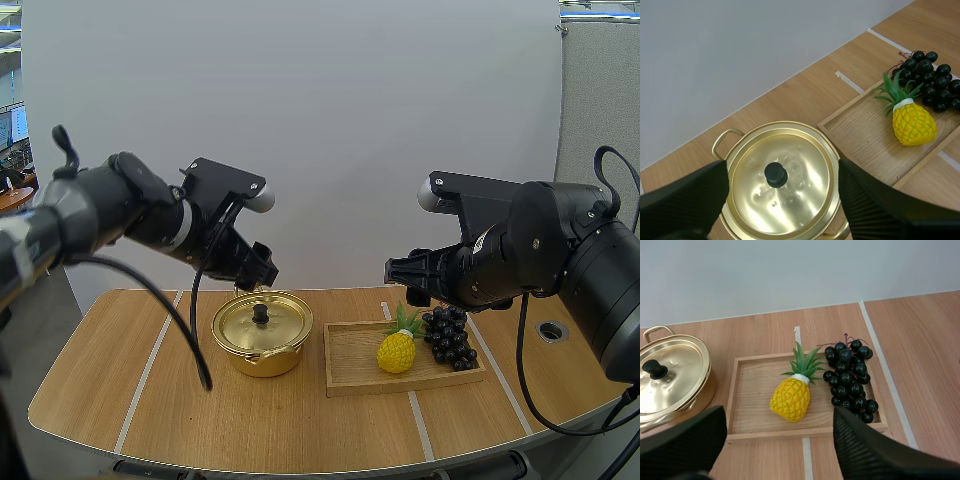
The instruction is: Open the pot, put the pineapple inside, and close it
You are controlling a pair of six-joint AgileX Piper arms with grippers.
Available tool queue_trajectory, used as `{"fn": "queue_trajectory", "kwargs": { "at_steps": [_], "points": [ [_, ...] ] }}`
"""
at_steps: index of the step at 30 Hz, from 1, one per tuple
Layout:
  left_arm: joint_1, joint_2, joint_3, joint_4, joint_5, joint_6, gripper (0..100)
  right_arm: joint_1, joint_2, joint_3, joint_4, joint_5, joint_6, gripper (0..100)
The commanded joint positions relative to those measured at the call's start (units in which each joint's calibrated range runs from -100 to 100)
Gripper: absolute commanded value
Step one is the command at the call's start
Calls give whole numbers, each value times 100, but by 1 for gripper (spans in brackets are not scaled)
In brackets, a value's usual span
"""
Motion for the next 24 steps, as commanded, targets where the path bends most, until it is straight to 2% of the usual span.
{"fn": "queue_trajectory", "kwargs": {
  "at_steps": [1,11,13,17,19,24],
  "points": [
    [9,399,-230,-105,91,31,100,8,-6,-49,23,30,-14,100],
    [-9,1597,-388,177,-259,31,100,8,-6,-49,35,30,-14,100],
    [-93,1738,-399,372,-461,-40,100,8,-6,-49,82,30,-14,100],
    [-385,2007,-399,1226,-1169,-584,100,8,-6,-49,153,30,-14,100],
    [-476,2119,-399,1467,-1462,-736,100,8,-6,-49,153,30,-14,100],
    [-480,2426,-528,1476,-1616,-747,100,8,-6,-49,153,30,-14,100]
  ]
}}
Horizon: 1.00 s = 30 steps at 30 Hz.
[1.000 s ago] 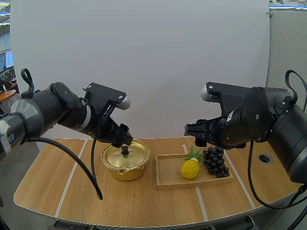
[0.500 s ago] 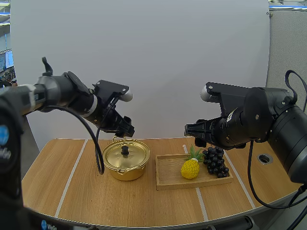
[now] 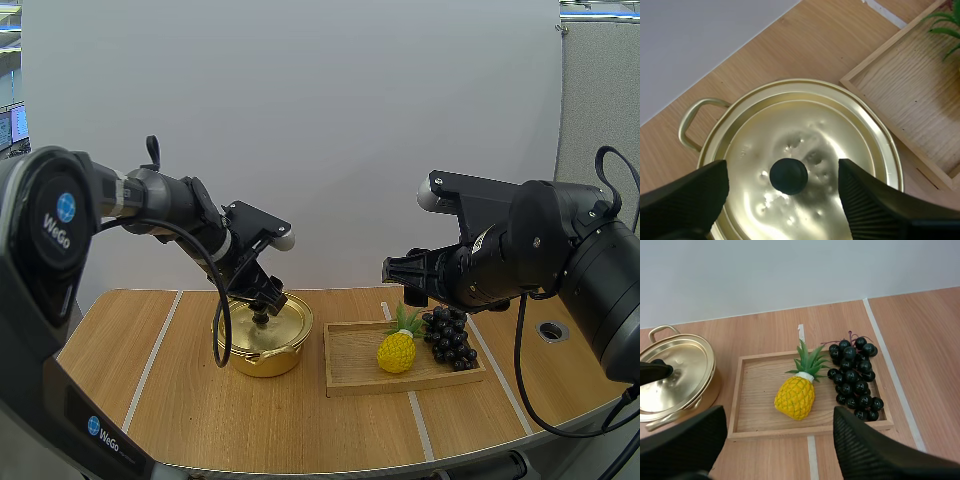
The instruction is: Open the pot, put the pineapple inside, and close it
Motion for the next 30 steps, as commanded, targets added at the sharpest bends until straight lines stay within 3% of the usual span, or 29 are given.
{"fn": "queue_trajectory", "kwargs": {
  "at_steps": [1,19,20,24,26,27,30],
  "points": [
    [-24,188,-153,52,-158,-77,100,8,-6,-49,22,-22,-14,100],
    [-24,811,-408,-15,-156,-87,100,8,-6,-49,22,-22,-14,100],
    [-24,810,-408,-42,-136,-87,89,8,-6,-49,22,-22,-14,100],
    [-24,810,-408,-42,-30,-87,27,8,-6,-49,22,-22,-14,100],
    [-24,810,-408,-42,87,-87,5,8,-6,-49,22,-22,-14,100],
    [-24,768,-408,-42,146,-87,0,8,-6,-49,22,-22,-14,100],
    [-24,592,-412,-32,279,-87,0,8,-6,-49,22,-22,-14,100]
  ]
}}
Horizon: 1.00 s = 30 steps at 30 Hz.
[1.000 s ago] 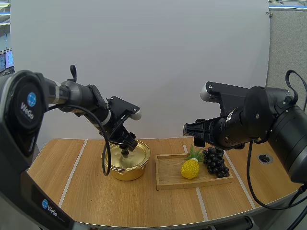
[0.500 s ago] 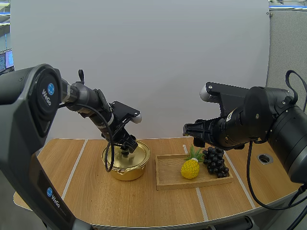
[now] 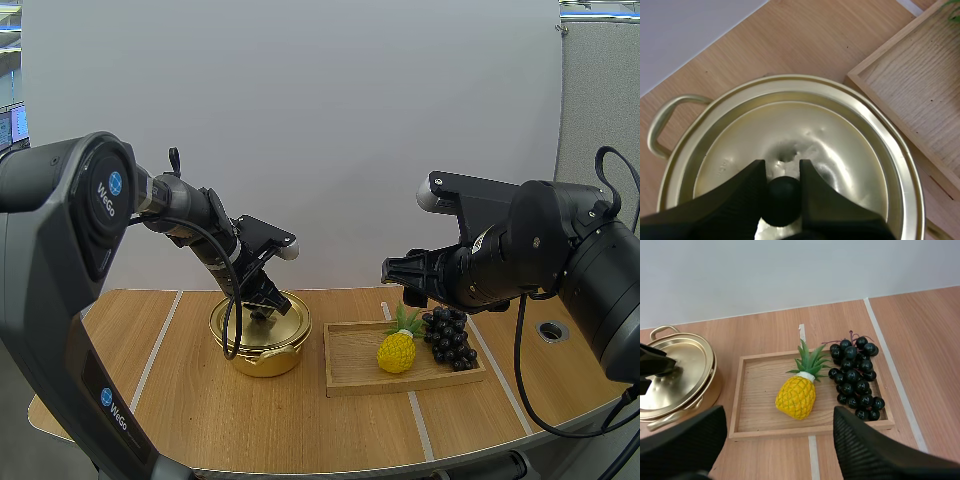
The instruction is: Open the pot, put the pineapple inside, and close it
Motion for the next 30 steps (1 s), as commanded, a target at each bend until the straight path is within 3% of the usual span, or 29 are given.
{"fn": "queue_trajectory", "kwargs": {
  "at_steps": [1,9,18,24,30],
  "points": [
    [-17,-265,-61,-11,175,-49,0,8,-6,-49,-4,-22,-14,100],
    [-17,-1561,-852,-11,1374,-214,0,8,-6,-49,-4,-22,-14,100],
    [-17,-3005,-2603,574,1988,-739,0,8,-6,-49,-4,-22,-14,100],
    [-17,-3455,-3862,1022,2128,-1015,0,8,-6,-49,-4,-22,-14,100],
    [-17,-3551,-5008,1076,2167,-1089,0,8,-6,-49,-4,-22,-14,100]
  ]
}}
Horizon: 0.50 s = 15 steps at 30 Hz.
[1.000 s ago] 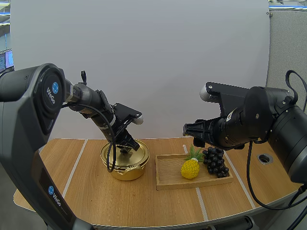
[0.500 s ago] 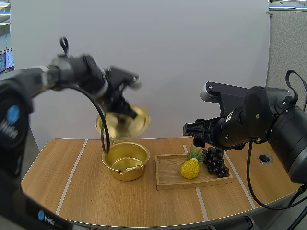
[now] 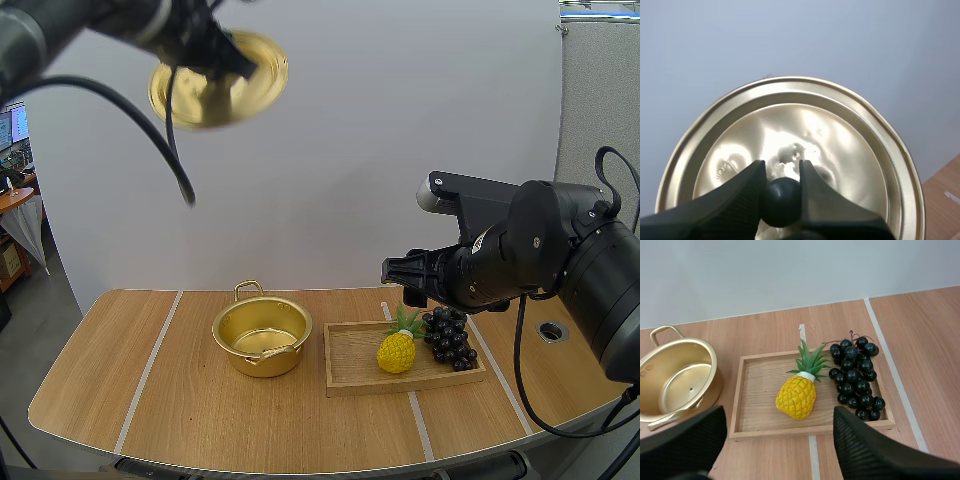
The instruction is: Open the pot, put the pineapple inside, and close it
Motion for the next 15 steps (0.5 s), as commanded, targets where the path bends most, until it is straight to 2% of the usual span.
{"fn": "queue_trajectory", "kwargs": {
  "at_steps": [1,7,15],
  "points": [
    [-17,-42,-674,29,-52,-149,0,8,-6,-49,-14,-22,-14,100],
    [-17,-42,-1549,39,-187,-174,0,8,-6,-49,-14,-22,-14,100],
    [-17,-57,-2176,81,-658,-174,0,8,-6,-49,-14,-22,-14,100]
  ]
}}
